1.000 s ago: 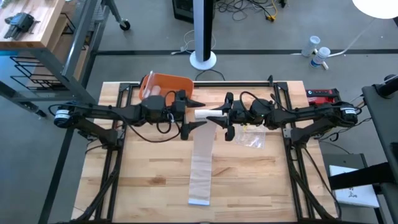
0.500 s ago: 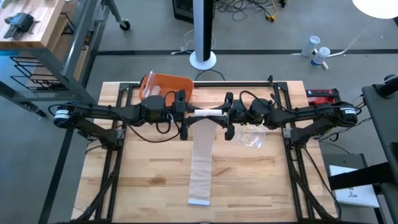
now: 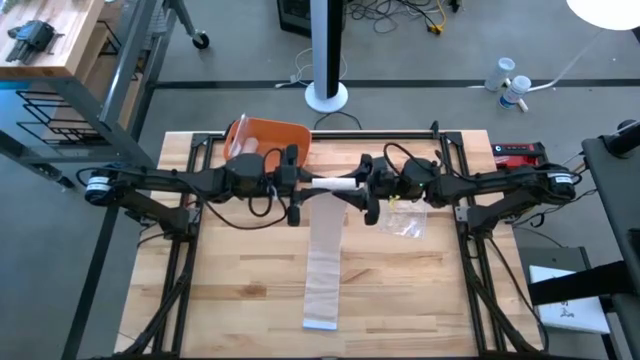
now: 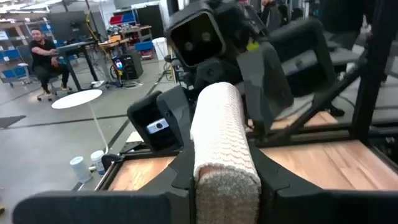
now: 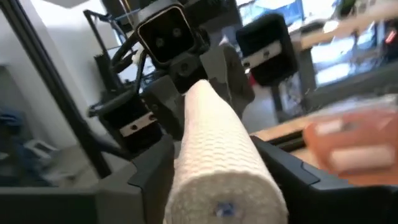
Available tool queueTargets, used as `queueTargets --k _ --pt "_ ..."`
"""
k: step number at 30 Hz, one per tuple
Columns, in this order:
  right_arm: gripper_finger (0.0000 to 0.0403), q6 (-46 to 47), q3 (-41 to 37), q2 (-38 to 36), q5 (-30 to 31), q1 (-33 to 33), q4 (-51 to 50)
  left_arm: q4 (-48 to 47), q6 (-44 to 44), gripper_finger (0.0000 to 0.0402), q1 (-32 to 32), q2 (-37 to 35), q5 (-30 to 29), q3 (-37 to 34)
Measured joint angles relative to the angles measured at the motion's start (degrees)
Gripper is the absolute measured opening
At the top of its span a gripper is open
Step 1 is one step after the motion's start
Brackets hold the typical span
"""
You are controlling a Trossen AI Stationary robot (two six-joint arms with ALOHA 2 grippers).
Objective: Roll bandage
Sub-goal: Roll the white bandage
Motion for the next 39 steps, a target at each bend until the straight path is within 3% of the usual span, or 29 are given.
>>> queueTargets --k 4,10,16,22,39 --pt "0.0225 7.54 0.0 -0.34 -3.38 -1.2 -0.81 0.22 4.58 0.0069 0.07 -0.35 1.95 0.0" --pt "0.028 14.97 0.0 -0.32 -3.69 -2.94 -0.44 0.57 8.59 0.007 1.04 -0.39 2.41 0.0" --pt "0.0317 20.82 0.0 -0.32 -5.64 -3.17 1.05 0.64 10.59 0.007 4.22 -0.39 7.41 0.0" --pt "0.0324 23.85 0.88 -0.32 -7.22 -3.36 2.28 1.52 10.83 0.0071 7.11 -0.41 12.05 0.0" --pt "0.0325 23.9 1.95 -0.64 -13.8 -9.35 -1.26 4.18 18.06 0.0074 7.95 -1.09 12.71 -0.02"
